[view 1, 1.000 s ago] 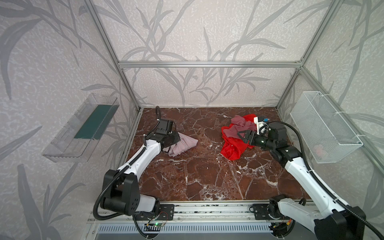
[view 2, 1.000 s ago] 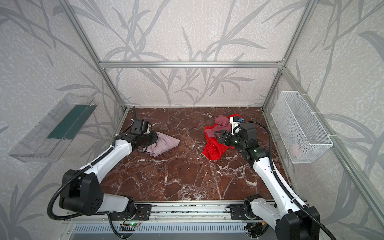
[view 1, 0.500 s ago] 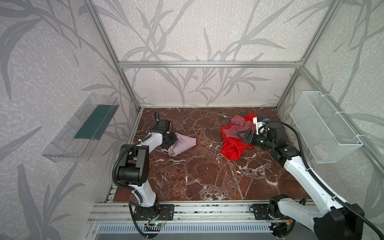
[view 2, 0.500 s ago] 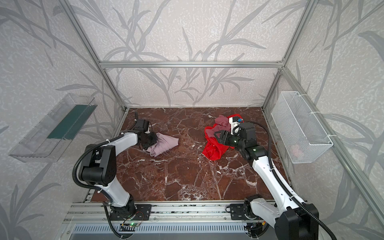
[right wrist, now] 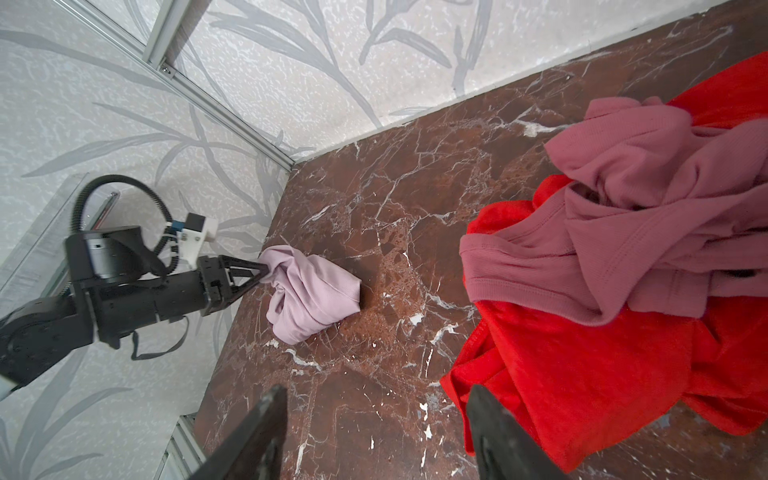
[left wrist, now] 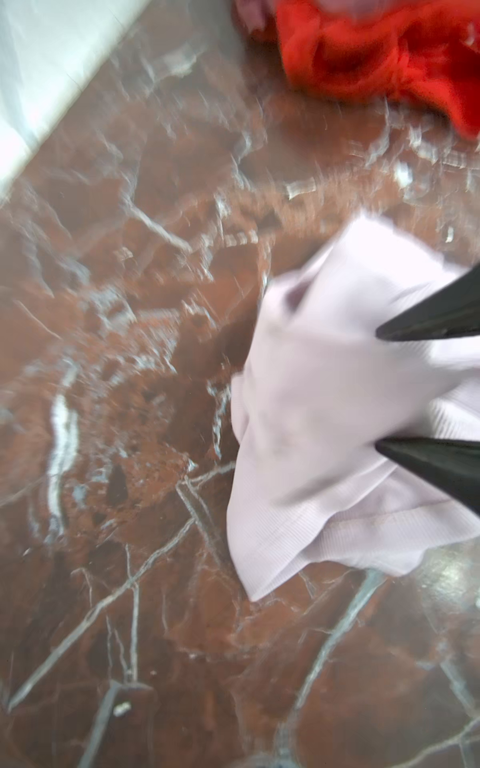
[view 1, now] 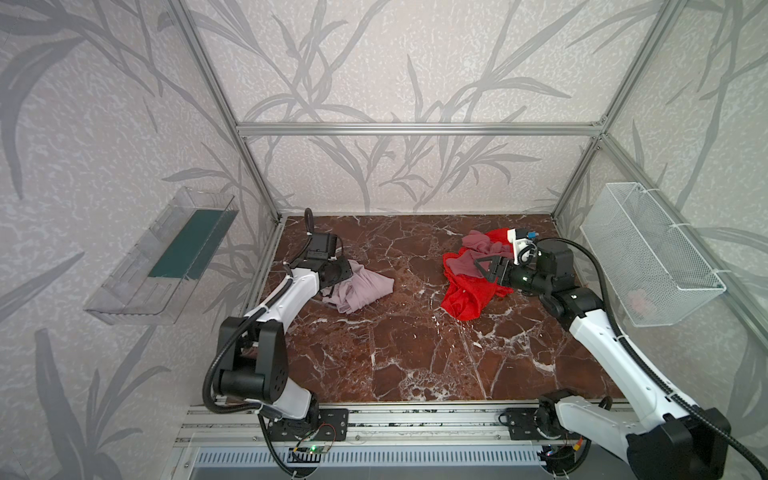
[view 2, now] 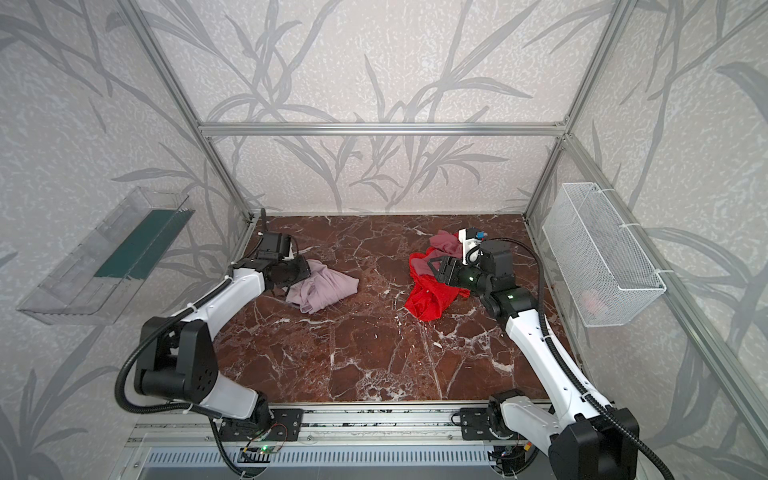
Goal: Pick out a specific cloth from the pile
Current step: 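Drag the lilac cloth toward the far corner with the left gripper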
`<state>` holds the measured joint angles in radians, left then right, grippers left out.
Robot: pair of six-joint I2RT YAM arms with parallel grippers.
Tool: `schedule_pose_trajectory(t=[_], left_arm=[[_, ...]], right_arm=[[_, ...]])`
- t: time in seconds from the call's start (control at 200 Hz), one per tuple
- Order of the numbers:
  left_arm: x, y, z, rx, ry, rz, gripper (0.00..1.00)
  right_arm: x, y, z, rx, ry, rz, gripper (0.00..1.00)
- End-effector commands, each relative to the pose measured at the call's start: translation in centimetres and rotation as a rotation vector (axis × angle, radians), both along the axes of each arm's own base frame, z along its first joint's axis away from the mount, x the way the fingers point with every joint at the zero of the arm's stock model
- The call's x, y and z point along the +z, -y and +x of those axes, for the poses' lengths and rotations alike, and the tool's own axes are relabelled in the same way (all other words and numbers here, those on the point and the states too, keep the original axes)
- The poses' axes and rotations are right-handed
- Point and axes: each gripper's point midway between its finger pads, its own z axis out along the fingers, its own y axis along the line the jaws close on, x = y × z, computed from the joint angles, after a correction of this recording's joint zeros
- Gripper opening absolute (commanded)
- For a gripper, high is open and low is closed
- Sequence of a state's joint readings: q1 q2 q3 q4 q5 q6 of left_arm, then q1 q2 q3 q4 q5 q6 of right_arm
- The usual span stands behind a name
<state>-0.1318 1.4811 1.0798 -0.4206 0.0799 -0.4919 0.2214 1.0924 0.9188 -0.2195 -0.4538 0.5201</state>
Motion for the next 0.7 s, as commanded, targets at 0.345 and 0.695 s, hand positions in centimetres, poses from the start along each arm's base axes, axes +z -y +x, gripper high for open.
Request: schedule_pose_trajectory(t=[0.345,0.695], left_arm=[[1.8,4.6,-5.1,-0.127,-0.012,0.064,0.47],[-5.0,5.5,-4.9,-0.104,-0.104,0.017,0.40]], right_arm=[[1.1,0.1,-0.8,0.012,0.026,0.022,0.69],[-0.1,-0.2,-0.1,0.014,-0.001,0.035,0.69]])
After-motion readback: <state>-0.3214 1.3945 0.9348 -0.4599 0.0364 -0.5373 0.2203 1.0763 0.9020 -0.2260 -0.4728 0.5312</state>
